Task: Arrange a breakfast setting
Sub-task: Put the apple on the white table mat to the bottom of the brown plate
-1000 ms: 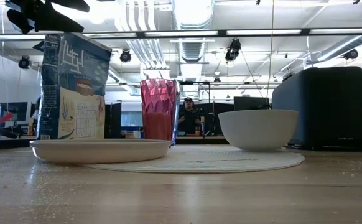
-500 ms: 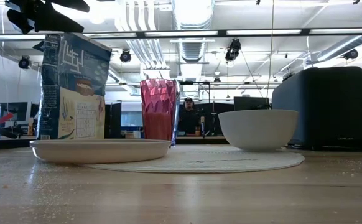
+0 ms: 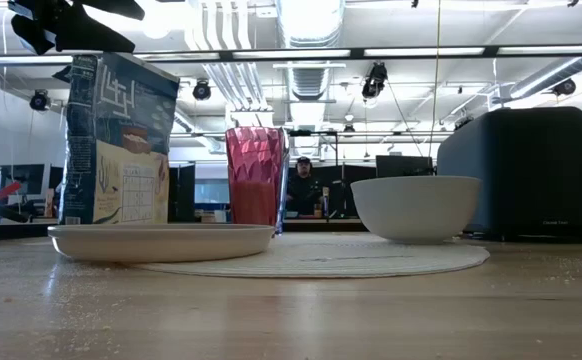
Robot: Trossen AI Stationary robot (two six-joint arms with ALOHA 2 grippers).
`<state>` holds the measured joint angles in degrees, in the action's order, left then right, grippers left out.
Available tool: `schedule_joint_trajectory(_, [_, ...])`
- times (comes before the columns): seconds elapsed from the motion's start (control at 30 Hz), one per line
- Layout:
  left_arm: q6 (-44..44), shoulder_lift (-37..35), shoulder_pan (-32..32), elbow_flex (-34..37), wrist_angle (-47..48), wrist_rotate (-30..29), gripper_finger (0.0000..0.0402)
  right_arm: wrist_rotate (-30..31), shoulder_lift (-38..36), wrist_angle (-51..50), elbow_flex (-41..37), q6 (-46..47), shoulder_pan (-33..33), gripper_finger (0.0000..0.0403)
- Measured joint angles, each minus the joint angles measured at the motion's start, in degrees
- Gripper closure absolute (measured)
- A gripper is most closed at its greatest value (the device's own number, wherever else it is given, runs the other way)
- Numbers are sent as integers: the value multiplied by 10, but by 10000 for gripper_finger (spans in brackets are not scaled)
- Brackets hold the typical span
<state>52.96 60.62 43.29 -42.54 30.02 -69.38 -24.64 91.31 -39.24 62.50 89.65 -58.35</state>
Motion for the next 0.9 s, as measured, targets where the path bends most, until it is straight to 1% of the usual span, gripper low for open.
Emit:
schedule_joint_trajectory(0.23, [0,0,0,0,0,0,95,7,0,6,0,-8,0,53])
schedule_joint_trajectory(0.5, [-3,0,0,0,0,0,95,9,0,7,0,8,0,53])
schedule_joint_trajectory(0.7, [-4,0,0,0,0,0,95,11,0,-35,0,-4,0,56])
schedule_joint_trajectory(0.8, [-4,0,0,0,0,0,95,36,0,-55,-1,-8,0,58])
schedule_joint_trajectory(0.9, [-4,0,0,0,0,0,95,67,0,-54,-5,-17,0,58])
